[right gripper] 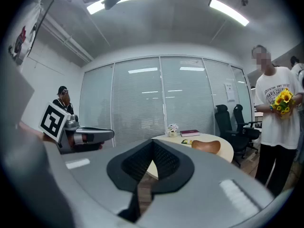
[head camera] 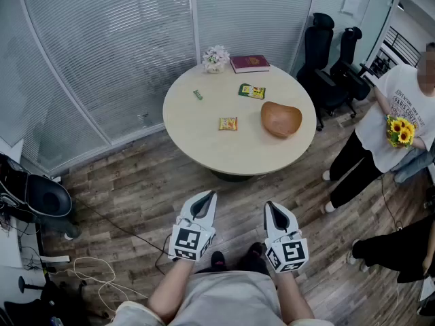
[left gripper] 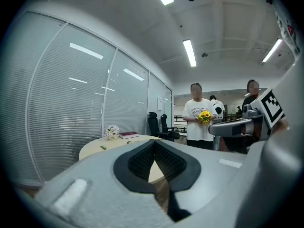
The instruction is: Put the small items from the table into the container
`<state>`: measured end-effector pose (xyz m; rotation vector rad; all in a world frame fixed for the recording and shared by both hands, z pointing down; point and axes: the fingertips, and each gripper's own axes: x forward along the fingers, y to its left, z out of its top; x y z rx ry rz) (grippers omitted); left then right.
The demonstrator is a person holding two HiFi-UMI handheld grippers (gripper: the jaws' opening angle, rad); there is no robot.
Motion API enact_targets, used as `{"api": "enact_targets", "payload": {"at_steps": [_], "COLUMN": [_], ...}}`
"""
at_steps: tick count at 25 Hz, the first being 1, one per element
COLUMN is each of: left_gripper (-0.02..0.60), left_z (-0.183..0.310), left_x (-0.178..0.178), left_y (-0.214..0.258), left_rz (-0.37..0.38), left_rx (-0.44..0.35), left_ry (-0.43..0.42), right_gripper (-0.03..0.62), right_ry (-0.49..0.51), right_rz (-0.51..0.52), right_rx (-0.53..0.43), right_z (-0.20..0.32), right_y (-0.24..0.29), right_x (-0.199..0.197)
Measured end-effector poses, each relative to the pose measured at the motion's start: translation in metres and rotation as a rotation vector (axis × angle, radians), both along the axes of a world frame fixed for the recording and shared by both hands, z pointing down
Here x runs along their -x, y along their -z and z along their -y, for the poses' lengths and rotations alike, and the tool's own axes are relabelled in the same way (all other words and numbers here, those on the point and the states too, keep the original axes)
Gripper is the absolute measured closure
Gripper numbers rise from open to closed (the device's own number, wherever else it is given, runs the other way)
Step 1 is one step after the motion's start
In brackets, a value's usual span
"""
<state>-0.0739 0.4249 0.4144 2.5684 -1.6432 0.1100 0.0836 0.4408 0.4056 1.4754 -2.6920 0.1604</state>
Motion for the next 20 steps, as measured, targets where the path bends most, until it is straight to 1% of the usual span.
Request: {"api": "enact_targets", "payload": {"at_steps": [3,6,9,12,15,18,20], "left_gripper": [0.584,0.584,0.584,0.584,0.584,0.584,0.584], "left_z": [0.002,0.005,0.016,0.015,0.017,0.032,0.045], "left_x": [0.003,0.006,0.01,0.024,0.028,0.025,0.027], "left_y": [0.001,0.002,-0.001,-0.014,-0.016,-0.019,-0.024], "left_rz": [-0.002,-0.005,-0.009,-0.006,-0.026,-0.036,-0.029], "left_rx": [0.001,0.003,-0.004,0.016,0.028,0.027,0.036], "left_ry": [0.003,0.001,-0.009,-0.004,0.006,0.0,-0.004], "right_gripper": [0.594,0.592,0.592,0.592,0.592,0.592,0.592], "right_ry": [0.001,0.016,0.006,-0.014,-0.029,-0.041,-0.035], "right_rz": [0.0,0.039,0.043,0.06,0.059,0.042,0.033], "right_rx": [0.005,-0.021,-0.03,0.013,0.042,0.066,0.087], "right_z": [0.001,0.001,0.008,0.005,0.001,0.012,0.027], "right_y": [0.0,0.007,0.002,-0.017,-0.02,-0.028,-0.036], "right_x": [0.004,0.01,0.014,0.022,0.015,0.007,0.011]}}
